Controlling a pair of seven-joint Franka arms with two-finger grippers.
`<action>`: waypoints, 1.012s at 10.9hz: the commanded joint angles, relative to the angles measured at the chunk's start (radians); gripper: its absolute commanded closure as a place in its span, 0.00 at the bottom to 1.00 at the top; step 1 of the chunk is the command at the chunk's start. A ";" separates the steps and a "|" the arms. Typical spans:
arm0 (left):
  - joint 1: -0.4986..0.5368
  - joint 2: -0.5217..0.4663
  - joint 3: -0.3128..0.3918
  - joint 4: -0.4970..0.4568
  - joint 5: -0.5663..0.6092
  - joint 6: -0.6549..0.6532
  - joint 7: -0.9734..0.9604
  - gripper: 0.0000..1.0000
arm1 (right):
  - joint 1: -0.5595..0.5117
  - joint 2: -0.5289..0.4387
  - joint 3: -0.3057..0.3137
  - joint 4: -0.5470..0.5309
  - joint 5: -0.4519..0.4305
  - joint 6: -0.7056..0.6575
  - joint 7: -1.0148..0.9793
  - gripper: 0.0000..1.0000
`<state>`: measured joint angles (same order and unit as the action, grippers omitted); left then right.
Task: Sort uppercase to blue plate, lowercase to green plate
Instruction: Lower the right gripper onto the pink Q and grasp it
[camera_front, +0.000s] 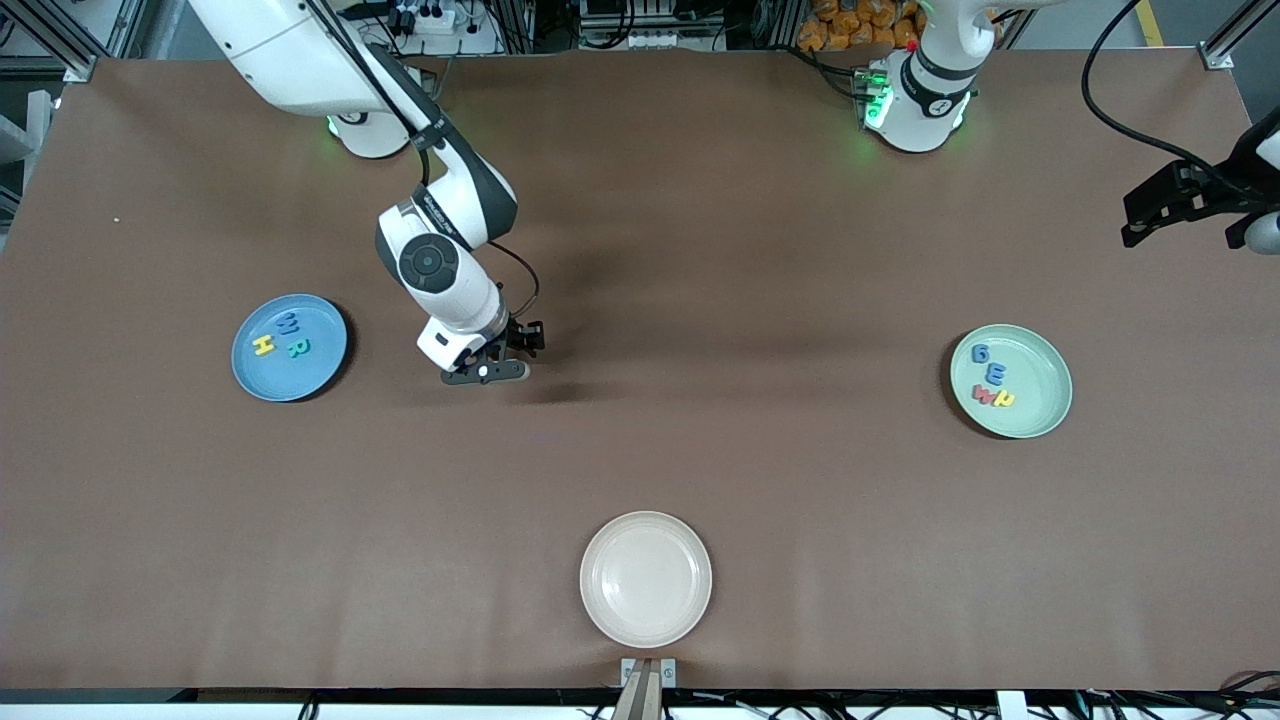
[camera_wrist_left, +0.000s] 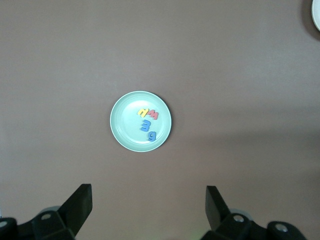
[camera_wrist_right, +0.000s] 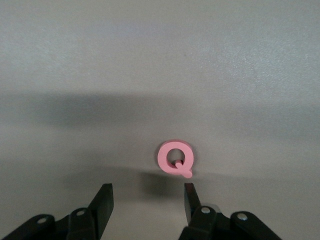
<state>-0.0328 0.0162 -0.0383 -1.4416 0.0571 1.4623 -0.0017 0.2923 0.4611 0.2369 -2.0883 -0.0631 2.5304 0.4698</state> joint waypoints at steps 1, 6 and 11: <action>0.005 0.004 -0.002 0.014 -0.029 0.000 -0.006 0.00 | -0.001 0.016 -0.022 0.013 -0.091 0.005 0.026 0.35; 0.014 0.004 0.006 0.009 -0.051 0.000 -0.014 0.00 | 0.002 0.059 -0.025 0.033 -0.096 0.008 0.070 0.36; 0.050 0.002 0.003 0.004 -0.057 0.000 -0.011 0.00 | 0.014 0.088 -0.025 0.057 -0.106 0.010 0.095 0.50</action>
<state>0.0136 0.0195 -0.0310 -1.4419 0.0195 1.4623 -0.0042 0.3059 0.5277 0.2104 -2.0529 -0.1437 2.5386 0.5370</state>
